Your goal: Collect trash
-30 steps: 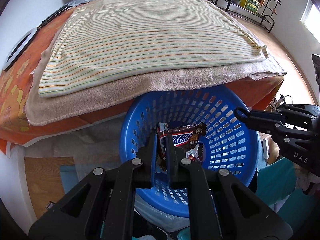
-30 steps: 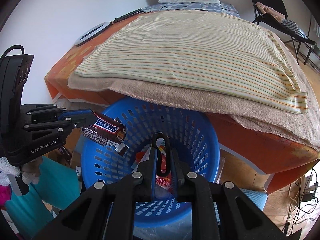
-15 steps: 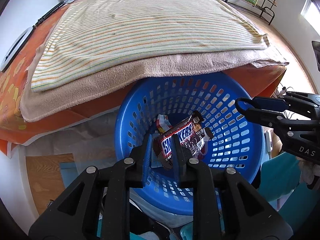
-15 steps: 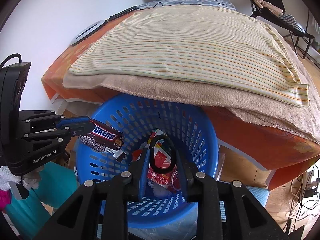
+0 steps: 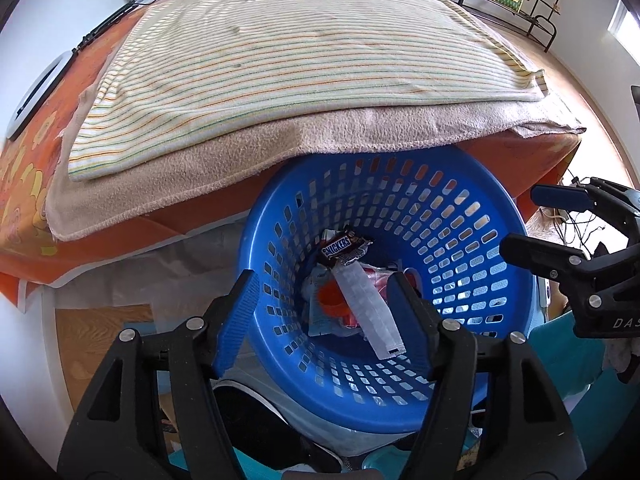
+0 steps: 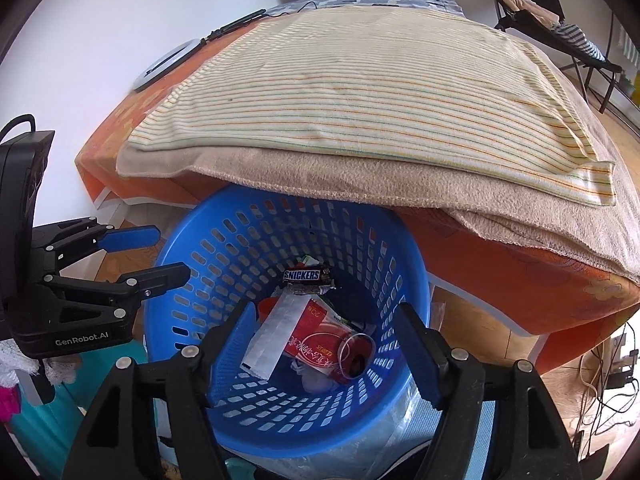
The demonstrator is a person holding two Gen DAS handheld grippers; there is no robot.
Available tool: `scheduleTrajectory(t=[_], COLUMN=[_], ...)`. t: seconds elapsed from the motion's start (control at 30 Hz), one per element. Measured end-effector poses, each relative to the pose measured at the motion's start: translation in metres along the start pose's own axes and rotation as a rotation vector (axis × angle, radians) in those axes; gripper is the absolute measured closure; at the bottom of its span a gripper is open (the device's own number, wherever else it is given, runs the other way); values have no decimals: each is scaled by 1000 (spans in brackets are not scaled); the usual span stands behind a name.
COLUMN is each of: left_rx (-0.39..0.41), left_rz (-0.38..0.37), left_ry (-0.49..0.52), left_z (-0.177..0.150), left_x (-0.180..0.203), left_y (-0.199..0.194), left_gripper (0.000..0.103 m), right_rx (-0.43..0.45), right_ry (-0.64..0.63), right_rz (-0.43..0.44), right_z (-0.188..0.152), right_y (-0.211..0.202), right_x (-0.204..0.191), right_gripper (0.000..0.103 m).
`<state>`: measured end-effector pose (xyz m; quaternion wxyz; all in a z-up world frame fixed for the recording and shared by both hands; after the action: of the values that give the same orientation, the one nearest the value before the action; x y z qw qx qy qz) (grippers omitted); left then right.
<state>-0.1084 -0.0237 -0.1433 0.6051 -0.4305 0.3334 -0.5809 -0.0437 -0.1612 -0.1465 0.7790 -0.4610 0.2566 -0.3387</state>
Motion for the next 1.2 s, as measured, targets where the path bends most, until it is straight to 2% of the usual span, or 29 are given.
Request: scheduleTrajectory(t=[0.1,0.17,0.33,0.53,0.83,1.03,1.2], left_rx=[0,2,14,30,82,145,211], left_rz=[-2,-9,-13,-38,-36,-33,-19], left_ry=[-12,-18,-23,-40,-29,-18,-18], left_z=[1,2,4,9,29,49,70], left_x=[-2,-3,-2,-1,3,3,-1], left_y=[0,0,-5,-14,-37,-59,-79], left_gripper=[32,26,25,25,25,24,19], right_rx=[1,3,4,7,48,100,153], right_ry=[0,7,22,31,55,51,49], right_rz=[-15,-19,-34,-39,-44,-53,-64], right_z=[0,1,2,5,20,39,59], right_y=[0,-1,-3,-8,-27,-46,-65], right_x=[1,3,6,8,9,11,15], right_gripper=[22,18,11,9,4,3,2])
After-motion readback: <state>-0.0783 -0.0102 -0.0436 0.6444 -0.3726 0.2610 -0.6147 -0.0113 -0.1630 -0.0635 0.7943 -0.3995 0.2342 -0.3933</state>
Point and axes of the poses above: each gripper's, at about its wrist camera, not at the fingertips, and y roughly the way its jaws point, x to its right, z to its top, the point moved 4 cm from there along y, roughly the way its jaws point, and after that the axes turned 4 degrees about -z, right-handed, at the moved point
